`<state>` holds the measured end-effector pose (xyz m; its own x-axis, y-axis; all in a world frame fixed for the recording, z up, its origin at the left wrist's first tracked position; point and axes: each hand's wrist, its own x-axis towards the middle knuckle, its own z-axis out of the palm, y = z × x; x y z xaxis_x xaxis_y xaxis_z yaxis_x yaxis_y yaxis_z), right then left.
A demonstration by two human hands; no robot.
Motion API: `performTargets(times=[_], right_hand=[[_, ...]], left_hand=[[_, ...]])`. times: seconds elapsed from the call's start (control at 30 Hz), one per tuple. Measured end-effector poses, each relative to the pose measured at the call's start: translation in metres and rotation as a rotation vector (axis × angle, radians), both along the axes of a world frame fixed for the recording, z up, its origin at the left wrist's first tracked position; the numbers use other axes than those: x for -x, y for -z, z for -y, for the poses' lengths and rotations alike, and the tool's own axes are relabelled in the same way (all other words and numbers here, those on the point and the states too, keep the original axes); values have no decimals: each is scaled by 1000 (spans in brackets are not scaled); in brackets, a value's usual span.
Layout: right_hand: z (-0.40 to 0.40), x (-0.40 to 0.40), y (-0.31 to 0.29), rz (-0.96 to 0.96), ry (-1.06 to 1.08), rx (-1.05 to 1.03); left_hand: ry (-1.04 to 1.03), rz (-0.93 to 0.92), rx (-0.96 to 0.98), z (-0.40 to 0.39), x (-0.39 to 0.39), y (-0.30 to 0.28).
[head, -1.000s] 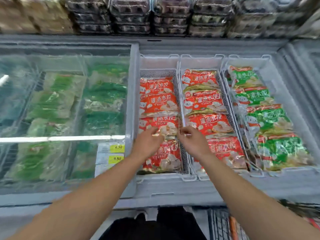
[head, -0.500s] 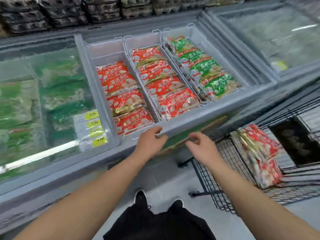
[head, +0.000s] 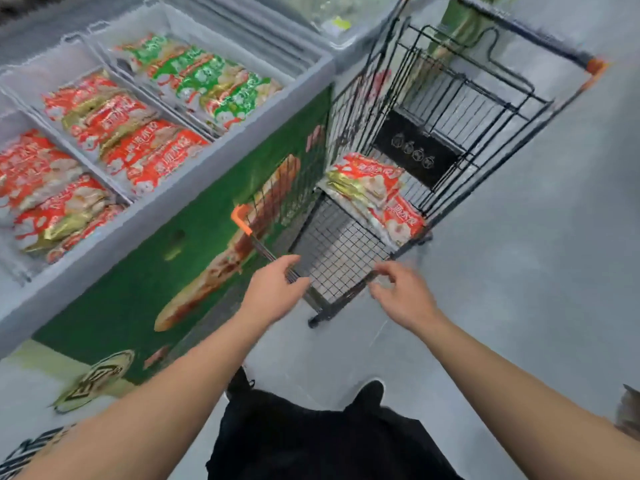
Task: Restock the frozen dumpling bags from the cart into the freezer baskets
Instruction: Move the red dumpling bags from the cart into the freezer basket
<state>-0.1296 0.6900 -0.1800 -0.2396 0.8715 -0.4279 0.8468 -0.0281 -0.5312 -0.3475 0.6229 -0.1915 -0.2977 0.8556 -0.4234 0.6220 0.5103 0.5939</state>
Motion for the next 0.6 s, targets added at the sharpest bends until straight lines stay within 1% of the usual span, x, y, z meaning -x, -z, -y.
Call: performTargets(times=[0.13, 0.27, 0.43, 0.6], right_hand=[[-26, -83, 2, -10, 48, 7], [-62, -126, 1, -42, 63, 17], [-113, -135, 2, -101, 25, 13], [-186, -120, 13, -145, 7, 46]], left_hand=[[56, -41, 10, -32, -73, -2], [50, -42, 16, -68, -118, -5], [9, -5, 1, -113, -142, -4], [-93, 54, 26, -173, -142, 20]])
